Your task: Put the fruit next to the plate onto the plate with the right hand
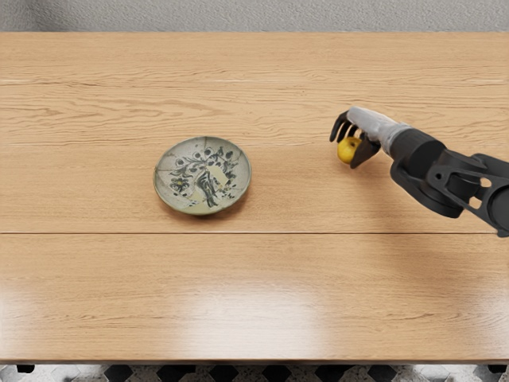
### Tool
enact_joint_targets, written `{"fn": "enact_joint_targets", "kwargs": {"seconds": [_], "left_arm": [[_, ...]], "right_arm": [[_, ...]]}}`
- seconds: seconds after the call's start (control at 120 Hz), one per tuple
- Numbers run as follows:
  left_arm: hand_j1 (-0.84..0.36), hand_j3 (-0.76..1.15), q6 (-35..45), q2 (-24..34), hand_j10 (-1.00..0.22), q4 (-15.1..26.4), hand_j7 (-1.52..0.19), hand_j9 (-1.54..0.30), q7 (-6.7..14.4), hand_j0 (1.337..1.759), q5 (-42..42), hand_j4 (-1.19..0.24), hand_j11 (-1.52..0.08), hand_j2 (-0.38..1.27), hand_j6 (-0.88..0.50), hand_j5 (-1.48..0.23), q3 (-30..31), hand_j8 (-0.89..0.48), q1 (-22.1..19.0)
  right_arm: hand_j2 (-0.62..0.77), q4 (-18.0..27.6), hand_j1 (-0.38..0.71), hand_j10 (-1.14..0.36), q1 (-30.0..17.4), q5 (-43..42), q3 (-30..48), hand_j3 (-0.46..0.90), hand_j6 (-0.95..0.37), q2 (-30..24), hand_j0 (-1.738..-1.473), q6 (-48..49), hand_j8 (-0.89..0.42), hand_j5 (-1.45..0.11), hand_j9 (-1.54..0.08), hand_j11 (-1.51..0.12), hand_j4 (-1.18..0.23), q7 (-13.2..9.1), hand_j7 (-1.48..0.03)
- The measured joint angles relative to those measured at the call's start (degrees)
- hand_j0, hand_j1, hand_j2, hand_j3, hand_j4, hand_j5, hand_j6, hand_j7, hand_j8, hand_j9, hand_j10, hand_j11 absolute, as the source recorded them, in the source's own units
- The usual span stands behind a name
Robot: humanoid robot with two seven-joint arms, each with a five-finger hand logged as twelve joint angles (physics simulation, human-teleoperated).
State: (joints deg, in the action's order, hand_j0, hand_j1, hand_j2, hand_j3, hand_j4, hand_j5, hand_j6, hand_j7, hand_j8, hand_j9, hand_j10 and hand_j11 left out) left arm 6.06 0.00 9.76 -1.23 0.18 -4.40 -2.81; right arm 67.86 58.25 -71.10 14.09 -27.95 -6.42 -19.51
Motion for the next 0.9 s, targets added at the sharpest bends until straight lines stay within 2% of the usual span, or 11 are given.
{"fn": "enact_joint_targets", "kwargs": {"seconds": [0.133,0.333,0.583,0.9], "left_arm": [[0.35,0.0,0.0,0.0,0.0,0.0,0.0,0.0,0.0,1.658,0.0,0.0,0.0,0.0,0.0,0.0,0.0,0.0,0.0],[0.35,0.0,0.0,0.0,0.0,0.0,0.0,0.0,0.0,1.658,0.0,0.0,0.0,0.0,0.0,0.0,0.0,0.0,0.0],[0.35,0.0,0.0,0.0,0.0,0.0,0.0,0.0,0.0,1.658,0.0,0.0,0.0,0.0,0.0,0.0,0.0,0.0,0.0],[0.35,0.0,0.01,0.0,0.0,0.0,0.0,0.0,0.0,1.658,0.0,0.0,0.0,0.0,0.0,0.0,0.01,0.0,0.0]], "right_arm": [[0.29,4.27,0.26,-0.61,-0.21,0.14,0.87,0.0,-0.55,-1.38,-1.658,0.04,-0.44,-0.84,-0.84,-0.85,-0.62,-0.06,-0.82],[0.33,7.58,0.27,-0.62,-0.55,0.36,2.59,0.0,-0.55,-1.57,-1.658,0.04,-0.44,-0.84,-0.83,-0.83,-0.62,-0.08,-0.82],[0.33,8.83,0.27,-0.62,-1.45,0.32,4.19,0.0,-0.56,-0.2,-1.658,-0.06,-0.45,-0.83,-0.82,-0.82,-0.62,0.09,-0.82],[0.34,8.97,0.28,-0.62,-3.81,0.37,6.74,0.0,-0.56,4.66,-1.658,-0.47,-0.45,-0.83,-0.82,-0.82,-0.62,0.46,-0.81]]}}
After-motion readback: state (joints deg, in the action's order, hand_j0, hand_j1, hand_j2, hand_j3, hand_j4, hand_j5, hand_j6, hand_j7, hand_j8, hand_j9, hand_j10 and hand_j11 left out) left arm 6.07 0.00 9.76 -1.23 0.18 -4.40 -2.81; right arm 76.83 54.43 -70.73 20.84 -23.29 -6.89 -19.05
